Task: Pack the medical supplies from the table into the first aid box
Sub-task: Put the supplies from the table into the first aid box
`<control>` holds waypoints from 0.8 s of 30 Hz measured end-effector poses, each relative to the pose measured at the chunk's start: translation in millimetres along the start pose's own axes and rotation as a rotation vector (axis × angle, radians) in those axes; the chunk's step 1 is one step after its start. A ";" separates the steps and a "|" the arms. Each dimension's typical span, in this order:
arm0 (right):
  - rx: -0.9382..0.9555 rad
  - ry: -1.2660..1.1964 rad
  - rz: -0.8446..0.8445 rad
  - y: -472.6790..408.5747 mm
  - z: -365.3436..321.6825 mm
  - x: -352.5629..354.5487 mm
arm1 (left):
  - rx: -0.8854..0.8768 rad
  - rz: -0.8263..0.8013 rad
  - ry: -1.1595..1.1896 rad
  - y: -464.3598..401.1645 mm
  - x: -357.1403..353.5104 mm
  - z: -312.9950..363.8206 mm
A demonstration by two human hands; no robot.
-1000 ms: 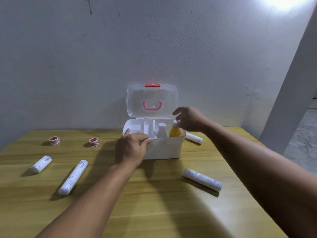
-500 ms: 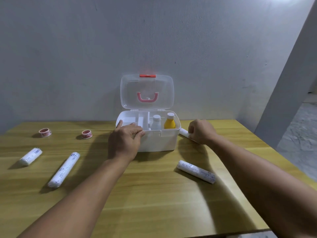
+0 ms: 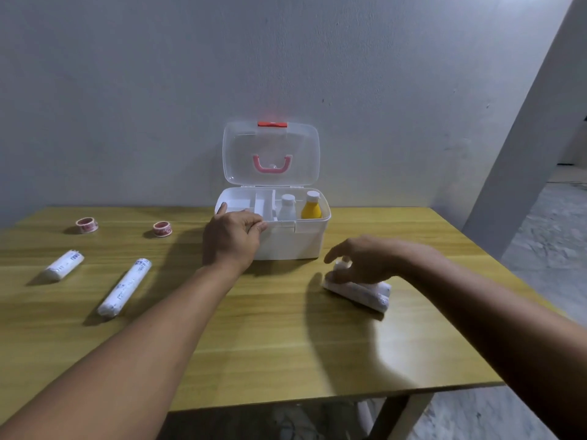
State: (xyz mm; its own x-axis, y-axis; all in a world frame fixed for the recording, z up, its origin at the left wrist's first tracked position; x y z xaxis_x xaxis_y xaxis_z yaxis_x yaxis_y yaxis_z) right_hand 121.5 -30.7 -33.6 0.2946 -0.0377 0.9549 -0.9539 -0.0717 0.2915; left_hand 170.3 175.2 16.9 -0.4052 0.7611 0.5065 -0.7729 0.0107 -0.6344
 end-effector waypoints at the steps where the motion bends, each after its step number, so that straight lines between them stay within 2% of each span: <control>1: 0.036 0.040 0.008 3.8 -9.7 -2.4 | 0.004 -0.005 -0.001 -0.1 -0.2 0.0; 5: 0.122 0.146 0.064 12.1 -33.7 -5.6 | 0.014 -0.023 -0.007 -0.9 -1.0 -0.8; 8: 0.114 0.092 0.154 12.1 -33.9 7.0 | 0.014 -0.030 0.000 -1.7 -1.6 -1.5; 11: 0.082 -0.106 0.397 22.7 -23.4 51.9 | 0.031 -0.022 -0.002 -0.4 0.3 -1.8; 15: 0.114 -0.457 0.931 53.6 -3.9 125.8 | 0.041 -0.030 0.005 0.3 1.8 -0.5; 17: 0.123 -0.528 1.103 58.8 -1.4 140.5 | 0.055 -0.028 0.010 0.5 3.9 2.1; 21: 0.115 -0.515 1.249 45.8 -12.2 138.0 | 0.085 -0.046 0.002 3.6 5.6 1.9; 24: 0.092 -0.436 1.268 34.0 -22.1 125.3 | 0.065 -0.044 0.013 3.0 5.5 -0.3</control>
State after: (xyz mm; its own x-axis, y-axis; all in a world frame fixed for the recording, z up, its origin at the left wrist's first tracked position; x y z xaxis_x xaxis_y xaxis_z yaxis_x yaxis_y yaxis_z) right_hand 124.8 -15.8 97.2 -0.7723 -0.4385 0.4597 -0.5777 0.1836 -0.7954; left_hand 165.9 179.6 17.6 -0.3635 0.7695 0.5252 -0.8205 0.0026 -0.5717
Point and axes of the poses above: each hand's wrist, its own y-axis away from the middle knuckle, its own x-axis out of the back of the hand, z = x × y, the point moved 9 cm from there along -y, towards the middle knuckle, and after that the axes turned 1 degree about x, right-handed, at the moved point
